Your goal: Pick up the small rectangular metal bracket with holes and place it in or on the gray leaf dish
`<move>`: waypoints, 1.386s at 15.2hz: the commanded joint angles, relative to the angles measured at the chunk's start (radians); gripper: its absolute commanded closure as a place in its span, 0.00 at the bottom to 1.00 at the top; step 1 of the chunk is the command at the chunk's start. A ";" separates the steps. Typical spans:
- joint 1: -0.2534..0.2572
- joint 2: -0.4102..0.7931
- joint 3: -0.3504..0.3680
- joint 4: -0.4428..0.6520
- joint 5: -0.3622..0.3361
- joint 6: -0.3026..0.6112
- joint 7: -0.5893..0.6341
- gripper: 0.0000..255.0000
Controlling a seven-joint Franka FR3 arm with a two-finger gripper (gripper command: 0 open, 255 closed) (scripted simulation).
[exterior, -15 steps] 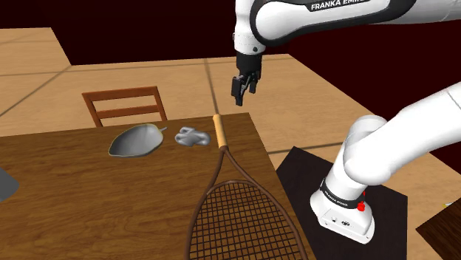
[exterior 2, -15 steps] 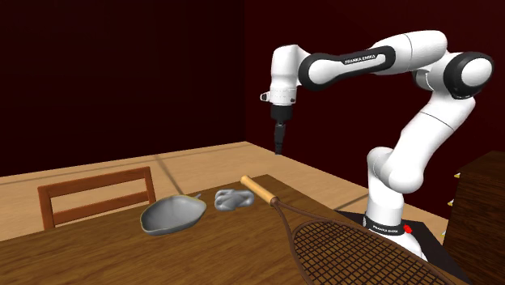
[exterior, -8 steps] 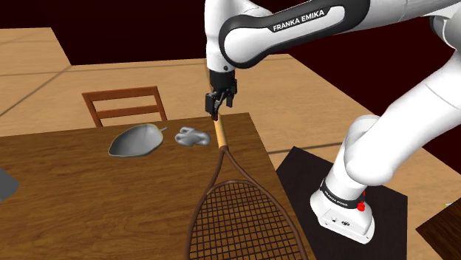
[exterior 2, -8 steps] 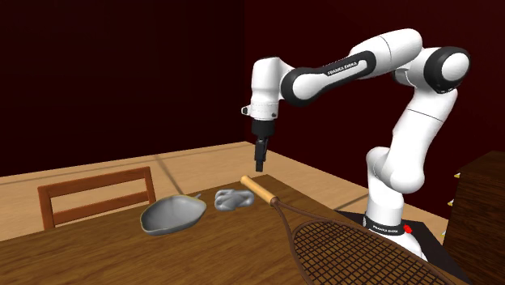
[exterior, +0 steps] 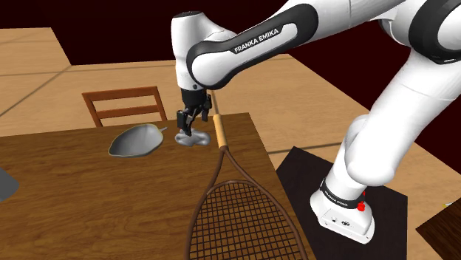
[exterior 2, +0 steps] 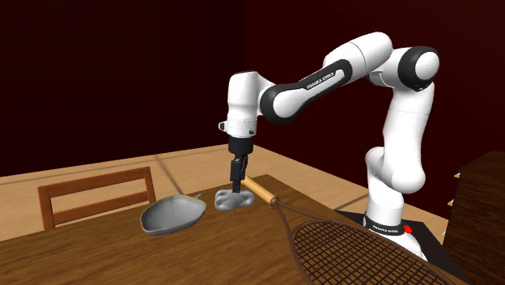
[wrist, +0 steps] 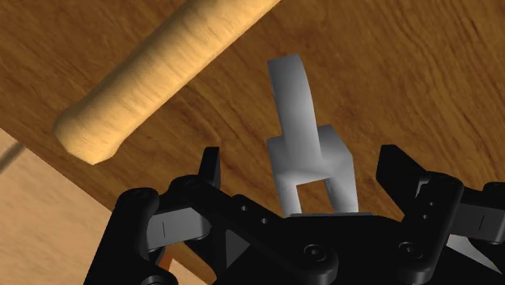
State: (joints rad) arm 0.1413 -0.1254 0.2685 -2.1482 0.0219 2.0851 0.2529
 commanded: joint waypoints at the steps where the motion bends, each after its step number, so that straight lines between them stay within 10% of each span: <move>1: 0.007 0.053 0.013 0.040 -0.010 0.014 0.020 0.00; 16: 0.008 0.098 0.015 -0.014 -0.025 0.113 0.031 0.00; 17: 0.008 0.098 0.015 -0.014 -0.025 0.113 0.031 1.00; 21: 0.008 0.098 0.015 -0.014 -0.025 0.113 0.031 1.00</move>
State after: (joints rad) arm 0.1491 -0.0269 0.2837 -2.1624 -0.0028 2.1979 0.2837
